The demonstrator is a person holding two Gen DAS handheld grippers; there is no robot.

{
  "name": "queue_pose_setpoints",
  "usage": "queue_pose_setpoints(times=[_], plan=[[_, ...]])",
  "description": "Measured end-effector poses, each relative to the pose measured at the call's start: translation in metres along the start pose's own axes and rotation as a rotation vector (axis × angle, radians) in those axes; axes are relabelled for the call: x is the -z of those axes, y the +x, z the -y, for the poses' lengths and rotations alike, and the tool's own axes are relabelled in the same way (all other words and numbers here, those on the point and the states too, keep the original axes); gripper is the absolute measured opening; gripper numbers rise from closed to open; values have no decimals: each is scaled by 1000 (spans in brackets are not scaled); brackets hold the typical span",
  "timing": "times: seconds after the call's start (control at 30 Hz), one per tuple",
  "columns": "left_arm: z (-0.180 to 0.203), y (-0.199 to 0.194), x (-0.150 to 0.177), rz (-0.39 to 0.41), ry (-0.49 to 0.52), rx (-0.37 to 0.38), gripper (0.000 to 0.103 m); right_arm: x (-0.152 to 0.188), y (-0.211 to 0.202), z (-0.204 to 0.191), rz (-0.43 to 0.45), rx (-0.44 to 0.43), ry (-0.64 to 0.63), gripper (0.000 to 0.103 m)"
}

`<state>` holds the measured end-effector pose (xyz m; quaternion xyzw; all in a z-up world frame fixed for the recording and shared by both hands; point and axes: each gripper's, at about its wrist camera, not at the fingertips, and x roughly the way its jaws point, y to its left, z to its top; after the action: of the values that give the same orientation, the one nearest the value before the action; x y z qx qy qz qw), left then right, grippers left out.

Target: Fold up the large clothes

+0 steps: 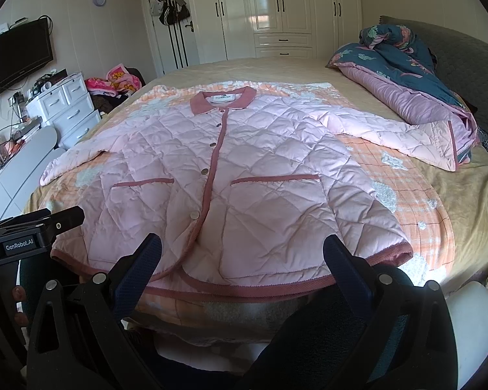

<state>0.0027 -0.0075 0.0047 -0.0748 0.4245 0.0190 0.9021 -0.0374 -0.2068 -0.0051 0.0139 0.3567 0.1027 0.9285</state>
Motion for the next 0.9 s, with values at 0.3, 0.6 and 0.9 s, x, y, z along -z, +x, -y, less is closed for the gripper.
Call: queue_pose_setpoints(times=[0.3, 0.6, 0.9], plan=[[-1, 2, -1, -1, -9, -7, 94, -1, 4, 1, -11, 8, -5, 99], [-4, 11, -11, 7, -3, -9, 94, -12, 14, 0, -35, 15, -42, 99], [-1, 27, -32, 4, 7, -12, 94, -42, 26, 2, -26, 28, -51, 99]])
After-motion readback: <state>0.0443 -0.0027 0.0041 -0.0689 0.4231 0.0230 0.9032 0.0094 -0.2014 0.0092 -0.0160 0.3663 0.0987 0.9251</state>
